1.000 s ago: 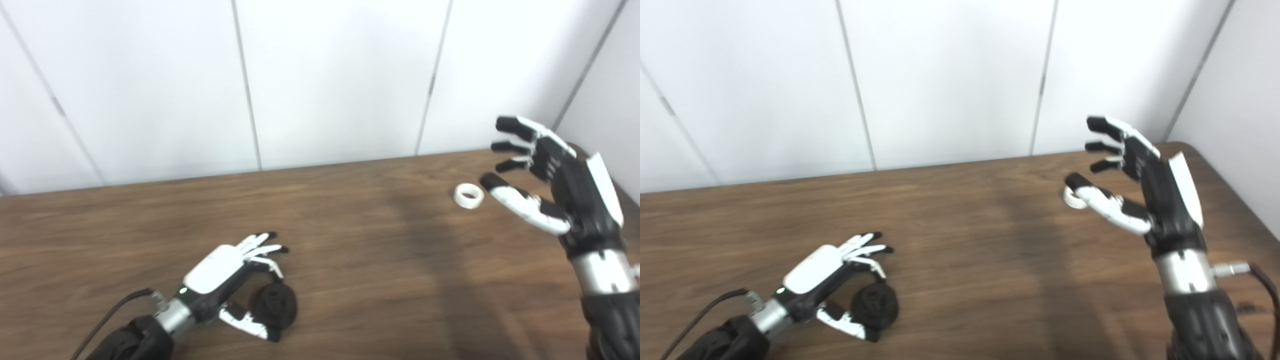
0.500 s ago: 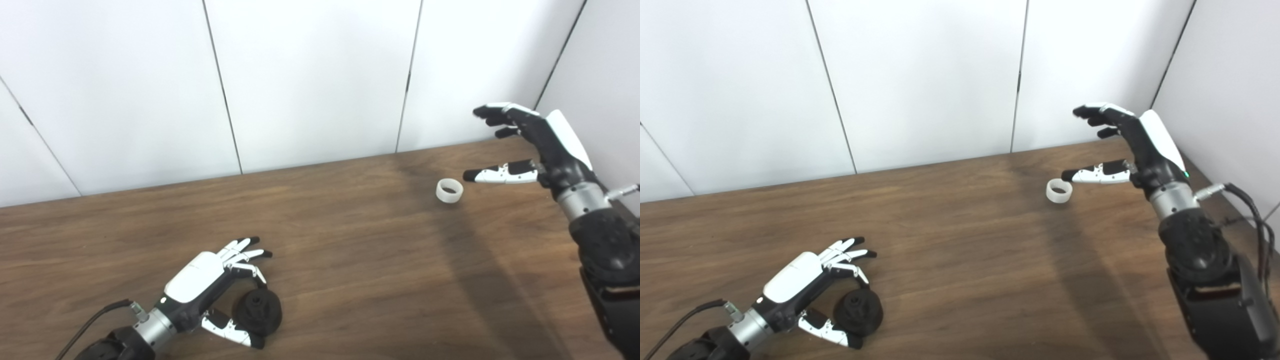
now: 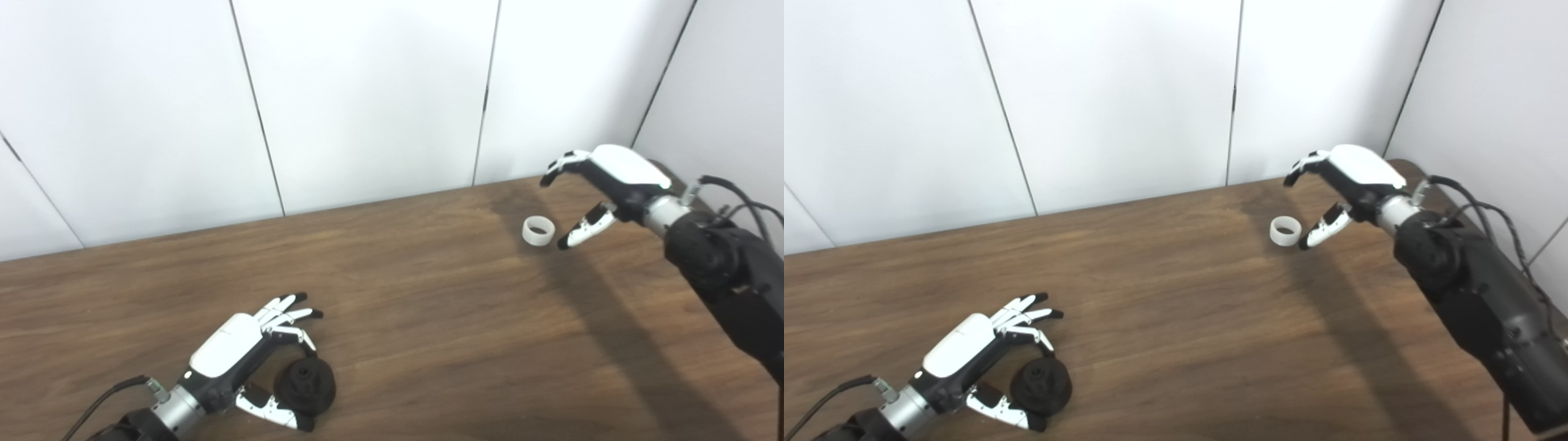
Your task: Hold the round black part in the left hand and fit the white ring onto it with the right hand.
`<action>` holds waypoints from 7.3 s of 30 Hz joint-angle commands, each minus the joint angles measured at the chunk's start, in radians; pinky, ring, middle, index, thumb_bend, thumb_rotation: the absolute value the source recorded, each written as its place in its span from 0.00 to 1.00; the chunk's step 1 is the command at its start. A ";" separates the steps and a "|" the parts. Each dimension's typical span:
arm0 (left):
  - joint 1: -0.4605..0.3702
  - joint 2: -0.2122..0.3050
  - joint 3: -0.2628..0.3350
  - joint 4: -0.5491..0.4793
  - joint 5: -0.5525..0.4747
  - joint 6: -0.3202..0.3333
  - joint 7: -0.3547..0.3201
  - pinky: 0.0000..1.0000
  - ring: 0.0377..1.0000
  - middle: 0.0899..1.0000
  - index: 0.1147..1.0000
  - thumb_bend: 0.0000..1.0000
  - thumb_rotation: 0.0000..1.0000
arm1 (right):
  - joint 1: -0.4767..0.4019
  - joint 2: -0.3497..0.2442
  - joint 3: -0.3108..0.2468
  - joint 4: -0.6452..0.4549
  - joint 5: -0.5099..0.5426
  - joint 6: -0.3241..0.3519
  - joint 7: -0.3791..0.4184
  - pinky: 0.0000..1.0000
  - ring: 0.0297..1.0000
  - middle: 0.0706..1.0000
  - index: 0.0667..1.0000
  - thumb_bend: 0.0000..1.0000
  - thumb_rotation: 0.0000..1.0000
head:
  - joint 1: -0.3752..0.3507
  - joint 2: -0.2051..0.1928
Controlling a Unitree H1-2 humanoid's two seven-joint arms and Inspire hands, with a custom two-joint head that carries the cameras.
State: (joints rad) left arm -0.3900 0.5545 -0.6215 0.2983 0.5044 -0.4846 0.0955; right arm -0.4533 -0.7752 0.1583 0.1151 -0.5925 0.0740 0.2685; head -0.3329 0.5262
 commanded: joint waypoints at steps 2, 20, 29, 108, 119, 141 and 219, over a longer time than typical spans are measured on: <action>-0.001 0.045 -0.025 0.031 0.021 0.015 -0.016 1.00 1.00 0.88 0.42 0.52 0.06 | -0.096 -0.046 0.022 0.032 -0.063 -0.043 0.003 0.96 0.99 0.88 0.69 0.95 0.19 | -0.009 -0.002; 0.006 0.069 -0.077 0.037 0.000 0.015 0.025 1.00 1.00 0.88 0.42 0.52 0.06 | -0.300 -0.022 0.153 0.183 -0.208 -0.040 0.154 1.00 1.00 0.92 0.70 1.00 0.20 | -0.072 -0.024; 0.008 0.070 -0.080 0.033 -0.005 0.015 0.032 1.00 1.00 0.88 0.42 0.53 0.06 | -0.319 -0.013 0.169 0.225 -0.227 -0.058 0.159 0.97 1.00 0.91 0.69 1.00 0.19 | -0.062 -0.020; 0.067 0.069 0.025 -0.067 -0.016 0.015 -0.084 1.00 1.00 0.87 0.42 0.52 0.06 | -0.267 0.018 0.189 0.330 -0.227 -0.072 0.113 0.98 1.00 0.91 0.68 0.94 0.19 | -0.040 0.005; 0.069 0.072 0.027 -0.068 -0.021 0.015 -0.087 1.00 1.00 0.87 0.42 0.53 0.06 | -0.270 0.023 0.196 0.333 -0.235 -0.072 0.110 0.97 1.00 0.90 0.68 0.92 0.19 | -0.038 0.006; 0.070 0.080 0.024 -0.071 -0.032 0.015 -0.077 1.00 1.00 0.87 0.42 0.52 0.06 | -0.279 0.037 0.220 0.387 -0.262 -0.093 0.010 0.98 1.00 0.80 0.45 0.53 0.14 | -0.035 0.007; 0.075 -0.153 0.156 -0.274 0.138 0.165 -0.358 1.00 1.00 0.88 0.41 0.52 0.06 | -0.209 0.397 0.306 -0.315 0.058 -0.431 0.360 1.00 1.00 0.83 0.44 0.53 0.14 | 0.414 0.165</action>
State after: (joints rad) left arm -0.3130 0.4027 -0.4638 0.0440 0.6359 -0.3080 -0.2451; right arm -0.6384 -0.3823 0.4778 -0.1994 -0.5545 -0.3449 0.6407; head 0.0798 0.6903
